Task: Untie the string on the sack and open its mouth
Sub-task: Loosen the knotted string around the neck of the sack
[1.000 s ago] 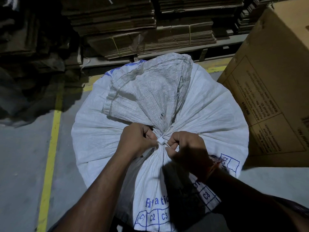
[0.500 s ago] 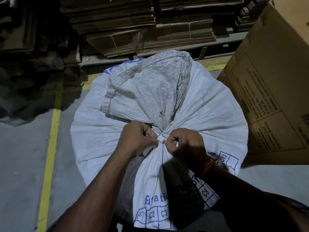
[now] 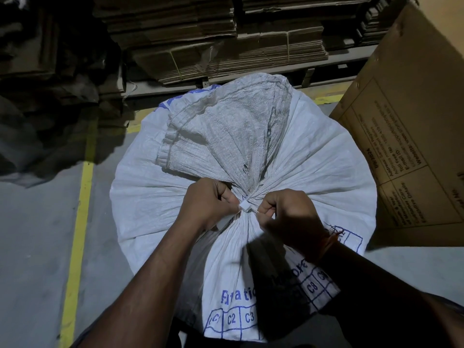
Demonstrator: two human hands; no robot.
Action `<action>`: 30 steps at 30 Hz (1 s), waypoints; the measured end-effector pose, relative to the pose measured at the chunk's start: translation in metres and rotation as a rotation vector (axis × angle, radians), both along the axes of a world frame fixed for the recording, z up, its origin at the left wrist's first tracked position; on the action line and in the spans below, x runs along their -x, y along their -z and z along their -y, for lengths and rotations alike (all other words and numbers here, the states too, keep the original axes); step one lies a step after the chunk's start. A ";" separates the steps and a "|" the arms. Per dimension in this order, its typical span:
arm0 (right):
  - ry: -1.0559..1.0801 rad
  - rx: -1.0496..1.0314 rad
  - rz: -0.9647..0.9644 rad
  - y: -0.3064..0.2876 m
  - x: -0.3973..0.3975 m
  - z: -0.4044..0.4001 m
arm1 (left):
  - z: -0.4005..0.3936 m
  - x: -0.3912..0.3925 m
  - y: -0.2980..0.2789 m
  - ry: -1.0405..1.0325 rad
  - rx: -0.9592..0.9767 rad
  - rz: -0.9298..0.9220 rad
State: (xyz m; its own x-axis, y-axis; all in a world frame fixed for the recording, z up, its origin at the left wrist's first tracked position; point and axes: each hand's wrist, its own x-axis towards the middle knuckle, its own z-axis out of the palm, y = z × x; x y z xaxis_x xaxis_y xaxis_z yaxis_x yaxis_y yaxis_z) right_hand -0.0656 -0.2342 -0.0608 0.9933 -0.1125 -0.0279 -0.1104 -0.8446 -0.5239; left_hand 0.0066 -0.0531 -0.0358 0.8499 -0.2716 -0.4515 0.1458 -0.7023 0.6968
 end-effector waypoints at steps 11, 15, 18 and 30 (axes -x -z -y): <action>0.042 -0.112 -0.158 -0.009 -0.002 0.000 | 0.002 0.001 -0.003 0.000 -0.050 0.036; 0.043 -0.132 -0.172 -0.009 -0.002 -0.001 | 0.003 0.001 -0.004 -0.001 -0.056 0.034; 0.037 -0.122 -0.163 -0.009 -0.002 -0.002 | 0.003 0.001 -0.003 -0.002 -0.056 0.029; 0.043 -0.147 -0.193 -0.010 -0.004 -0.005 | 0.003 0.002 -0.004 0.018 -0.074 0.045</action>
